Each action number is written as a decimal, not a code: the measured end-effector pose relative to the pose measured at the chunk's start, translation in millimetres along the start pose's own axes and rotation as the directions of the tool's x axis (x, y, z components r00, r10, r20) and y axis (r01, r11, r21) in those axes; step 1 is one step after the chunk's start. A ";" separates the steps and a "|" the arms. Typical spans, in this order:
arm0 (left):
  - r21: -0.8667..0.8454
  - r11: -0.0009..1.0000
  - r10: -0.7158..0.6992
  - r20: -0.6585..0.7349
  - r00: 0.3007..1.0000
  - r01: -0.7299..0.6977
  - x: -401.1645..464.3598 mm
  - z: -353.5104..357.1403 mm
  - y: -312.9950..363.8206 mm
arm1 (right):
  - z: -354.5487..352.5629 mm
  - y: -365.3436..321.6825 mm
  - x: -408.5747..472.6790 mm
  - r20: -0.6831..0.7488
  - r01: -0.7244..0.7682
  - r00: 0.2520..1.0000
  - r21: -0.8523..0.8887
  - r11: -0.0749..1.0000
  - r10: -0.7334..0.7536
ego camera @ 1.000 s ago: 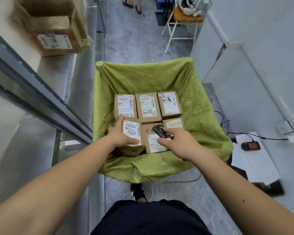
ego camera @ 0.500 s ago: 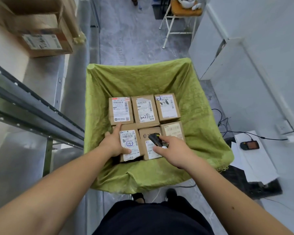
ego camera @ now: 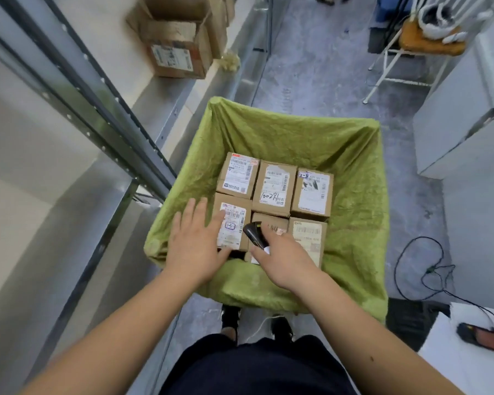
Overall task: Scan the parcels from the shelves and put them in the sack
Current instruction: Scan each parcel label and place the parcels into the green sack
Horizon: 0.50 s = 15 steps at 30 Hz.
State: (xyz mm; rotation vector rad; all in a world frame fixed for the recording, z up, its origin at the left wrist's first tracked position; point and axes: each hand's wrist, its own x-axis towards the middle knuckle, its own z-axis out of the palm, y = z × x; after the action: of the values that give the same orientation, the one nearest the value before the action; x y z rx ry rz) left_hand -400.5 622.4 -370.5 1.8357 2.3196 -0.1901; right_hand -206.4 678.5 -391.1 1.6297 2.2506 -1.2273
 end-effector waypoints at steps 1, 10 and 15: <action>0.016 0.998 -0.059 -0.044 0.997 0.060 -16.1 -0.4 -1.3 | 0.3 -1.3 -0.3 0.024 0.040 0.999 -0.024 0.999 -0.040; -0.073 0.875 -0.483 -0.071 0.873 0.479 -142.2 5.8 -6.9 | 17.5 -43.7 -23.1 0.237 0.381 0.912 -0.193 0.904 -0.334; -0.162 0.703 -0.704 -0.022 0.710 0.693 -218.2 15.4 -14.7 | 53.0 -80.7 -58.4 0.339 0.598 0.791 -0.254 0.760 -0.509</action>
State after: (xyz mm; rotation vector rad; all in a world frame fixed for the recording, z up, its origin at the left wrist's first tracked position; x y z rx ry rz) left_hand -365.2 408.4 -338.4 0.8120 2.8908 -0.0360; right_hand -268.1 592.0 -353.1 0.6375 2.6721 -0.9575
